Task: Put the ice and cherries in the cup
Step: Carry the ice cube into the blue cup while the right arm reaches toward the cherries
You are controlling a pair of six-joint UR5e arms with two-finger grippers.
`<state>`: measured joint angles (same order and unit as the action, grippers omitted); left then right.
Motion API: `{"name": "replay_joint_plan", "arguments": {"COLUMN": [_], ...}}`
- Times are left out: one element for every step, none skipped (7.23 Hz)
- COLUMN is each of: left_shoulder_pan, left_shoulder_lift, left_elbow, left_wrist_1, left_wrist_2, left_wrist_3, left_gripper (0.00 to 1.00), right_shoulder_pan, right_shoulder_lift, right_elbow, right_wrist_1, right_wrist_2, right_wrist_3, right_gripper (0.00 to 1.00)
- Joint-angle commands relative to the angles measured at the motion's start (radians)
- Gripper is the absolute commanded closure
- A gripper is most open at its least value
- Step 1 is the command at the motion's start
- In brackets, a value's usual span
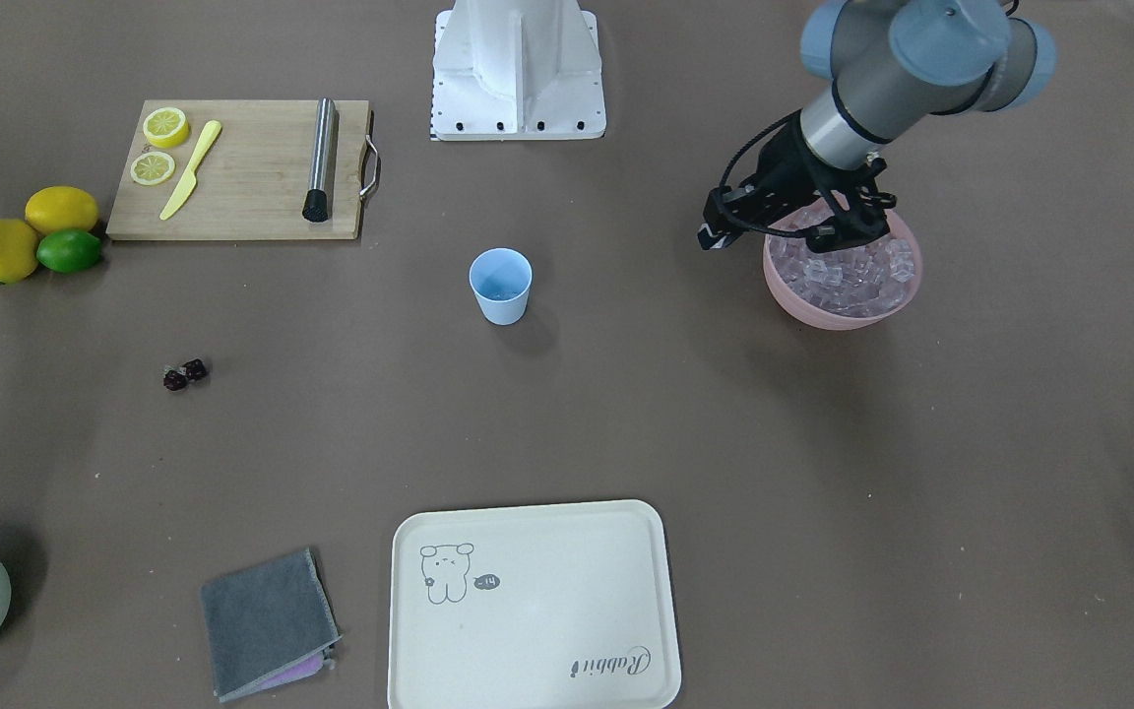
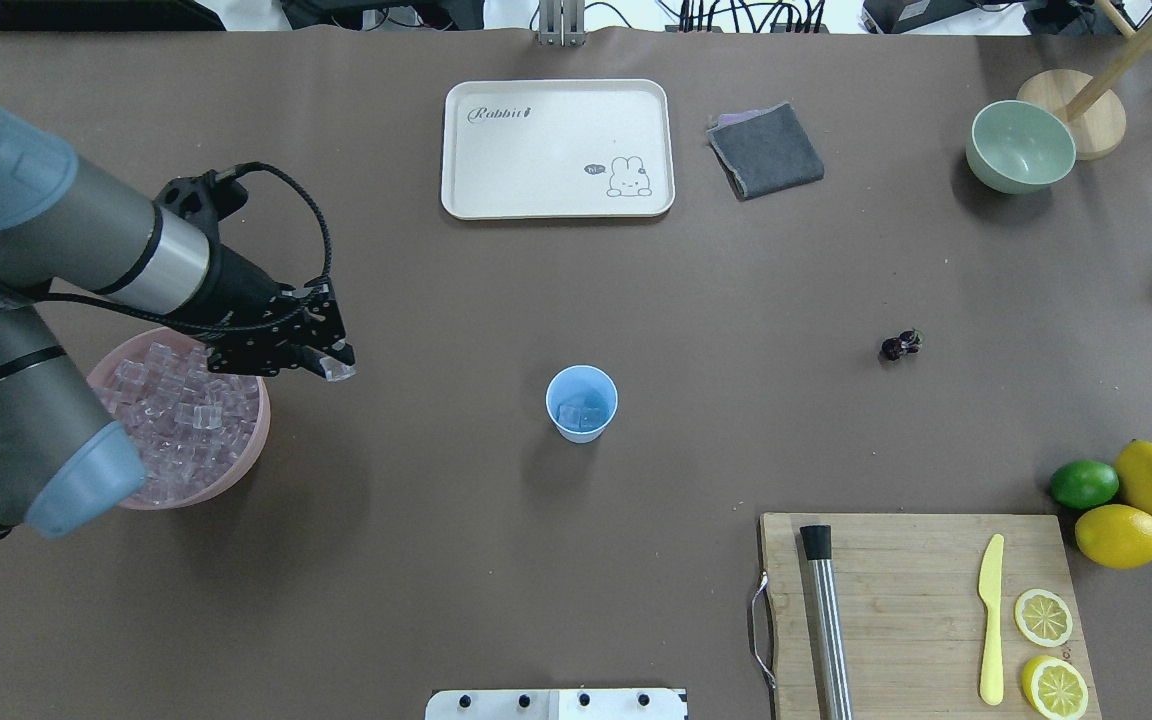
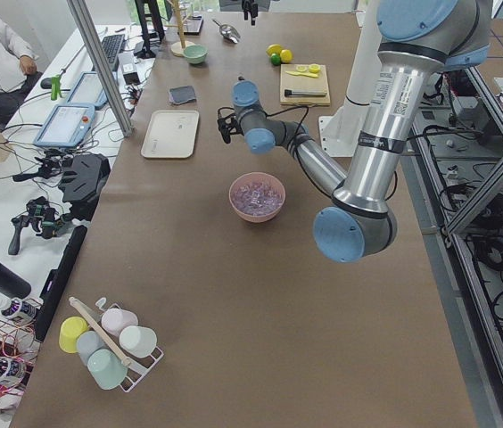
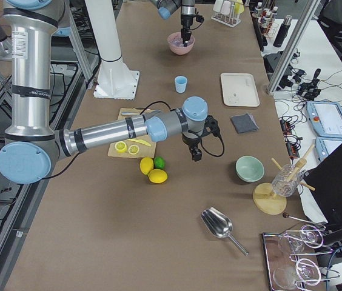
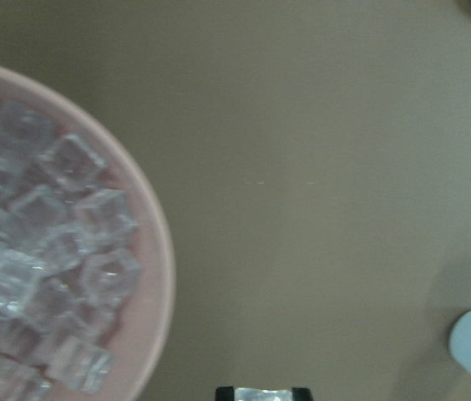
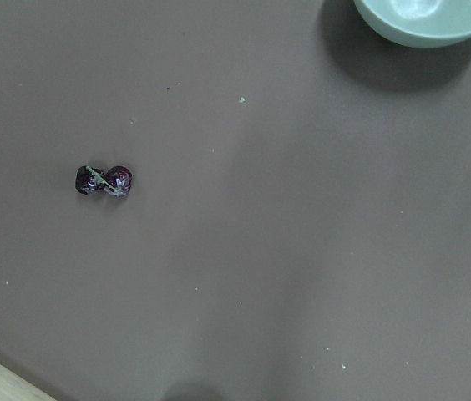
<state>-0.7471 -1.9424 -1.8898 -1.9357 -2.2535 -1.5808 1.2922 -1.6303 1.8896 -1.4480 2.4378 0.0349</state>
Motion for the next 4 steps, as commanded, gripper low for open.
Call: {"name": "replay_joint_plan", "arguments": {"left_shoulder_pan": [0.04, 0.052, 0.09, 0.15], "left_shoulder_lift": [-0.119, -0.189, -0.252, -0.294], "left_elbow": [0.053, 0.11, 0.156, 0.19], "left_wrist_1": [0.029, 0.029, 0.029, 0.03], "left_wrist_2": [0.06, 0.064, 0.136, 0.216], "left_wrist_3": [-0.03, -0.031, -0.031, -0.034], "left_gripper": [1.0, 1.0, 1.0, 1.0], "right_shoulder_pan": [-0.04, -0.066, -0.102, -0.128], "right_shoulder_lift": [0.049, 0.072, 0.098, 0.112], "right_elbow": [0.002, 0.0, -0.001, -0.004], "right_wrist_1": [0.0, 0.0, 0.001, 0.001], "right_wrist_2": [0.0, -0.003, -0.009, -0.026], "right_wrist_3": [0.092, 0.127, 0.193, 0.229], "right_gripper": [0.0, 0.0, 0.0, 0.0]}}
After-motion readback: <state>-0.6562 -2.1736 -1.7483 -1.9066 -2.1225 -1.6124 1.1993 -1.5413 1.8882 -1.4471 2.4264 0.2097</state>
